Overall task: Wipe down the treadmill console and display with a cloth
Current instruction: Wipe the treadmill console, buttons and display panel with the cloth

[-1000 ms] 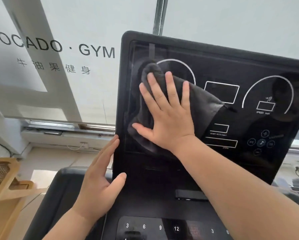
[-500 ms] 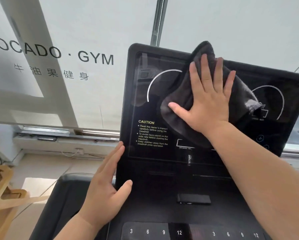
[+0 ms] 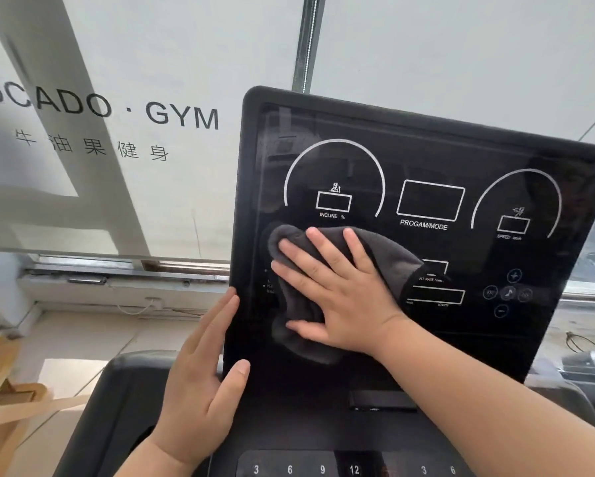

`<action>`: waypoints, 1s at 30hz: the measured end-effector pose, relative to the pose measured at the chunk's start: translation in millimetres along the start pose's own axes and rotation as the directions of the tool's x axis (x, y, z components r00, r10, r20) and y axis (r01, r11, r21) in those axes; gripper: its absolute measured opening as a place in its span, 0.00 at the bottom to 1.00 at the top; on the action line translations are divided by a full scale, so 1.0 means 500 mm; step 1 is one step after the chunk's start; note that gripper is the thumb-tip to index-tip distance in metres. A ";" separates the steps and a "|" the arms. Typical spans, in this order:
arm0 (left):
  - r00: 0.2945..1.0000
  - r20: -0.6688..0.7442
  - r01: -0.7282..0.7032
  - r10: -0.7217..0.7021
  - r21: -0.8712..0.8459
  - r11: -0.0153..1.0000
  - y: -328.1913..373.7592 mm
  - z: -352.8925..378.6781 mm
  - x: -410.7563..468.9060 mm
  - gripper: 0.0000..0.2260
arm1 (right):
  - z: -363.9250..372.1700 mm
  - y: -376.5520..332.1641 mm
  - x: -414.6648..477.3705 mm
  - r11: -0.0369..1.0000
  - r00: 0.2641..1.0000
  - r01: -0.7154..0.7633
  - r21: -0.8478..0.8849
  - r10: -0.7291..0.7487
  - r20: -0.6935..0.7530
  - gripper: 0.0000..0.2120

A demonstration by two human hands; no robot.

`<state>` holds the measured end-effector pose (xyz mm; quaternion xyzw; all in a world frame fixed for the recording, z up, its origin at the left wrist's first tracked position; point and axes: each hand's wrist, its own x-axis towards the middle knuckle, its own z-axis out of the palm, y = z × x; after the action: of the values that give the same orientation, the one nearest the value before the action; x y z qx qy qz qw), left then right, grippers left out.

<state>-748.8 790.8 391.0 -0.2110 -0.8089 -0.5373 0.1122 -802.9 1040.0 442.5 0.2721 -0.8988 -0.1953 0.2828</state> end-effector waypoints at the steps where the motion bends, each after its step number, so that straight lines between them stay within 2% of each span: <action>1: 1.000 -0.002 -0.006 0.006 0.013 1.000 -0.001 -0.001 0.002 0.31 | 0.001 0.022 -0.021 1.000 0.999 -0.024 0.011 0.024 -0.024 0.43; 5: 0.999 0.035 0.027 -0.027 -0.015 1.000 0.008 -0.008 0.000 0.32 | -0.030 0.139 -0.037 0.962 0.961 -0.273 -0.034 0.271 -0.055 0.47; 8: 0.995 0.078 0.072 -0.065 -0.084 0.994 0.019 -0.016 -0.002 0.33 | -0.074 0.198 0.037 0.875 0.875 -0.483 -0.012 0.482 -0.045 0.48; 11: 0.994 0.084 0.081 -0.071 -0.132 0.988 0.021 -0.020 0.000 0.32 | -0.109 0.198 0.144 0.825 0.824 -0.565 0.022 0.565 -0.045 0.49; 15: 0.993 0.046 0.119 -0.110 -0.297 0.947 0.016 -0.009 0.000 0.29 | -0.116 0.109 0.238 0.840 0.838 -0.538 0.069 0.542 -0.057 0.43; 18: 0.981 0.014 0.172 -0.195 -0.537 0.826 0.011 0.000 0.000 0.27 | -0.092 0.025 0.224 0.897 0.897 -0.437 0.072 0.440 -0.035 0.39; 21: 0.965 -0.014 0.185 -0.263 -0.675 0.714 0.006 0.002 0.003 0.25 | -0.050 -0.041 0.142 0.946 0.951 -0.309 0.094 0.311 0.001 0.39; 26: 0.960 -0.006 0.193 -0.280 -0.710 0.677 -0.002 -0.001 0.007 0.24 | 0.015 -0.149 -0.010 0.981 0.982 -0.167 0.094 0.158 0.102 0.42; 30: 0.955 -0.030 0.211 -0.295 -0.631 0.747 -0.011 -0.003 0.000 0.23 | 0.021 -0.135 -0.064 0.988 0.986 -0.139 0.063 0.132 0.100 0.43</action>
<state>-751.5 787.6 387.3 -0.0894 -0.5990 -0.7956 0.0139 -761.8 1008.8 387.6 0.2105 -0.9340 -0.1569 0.2424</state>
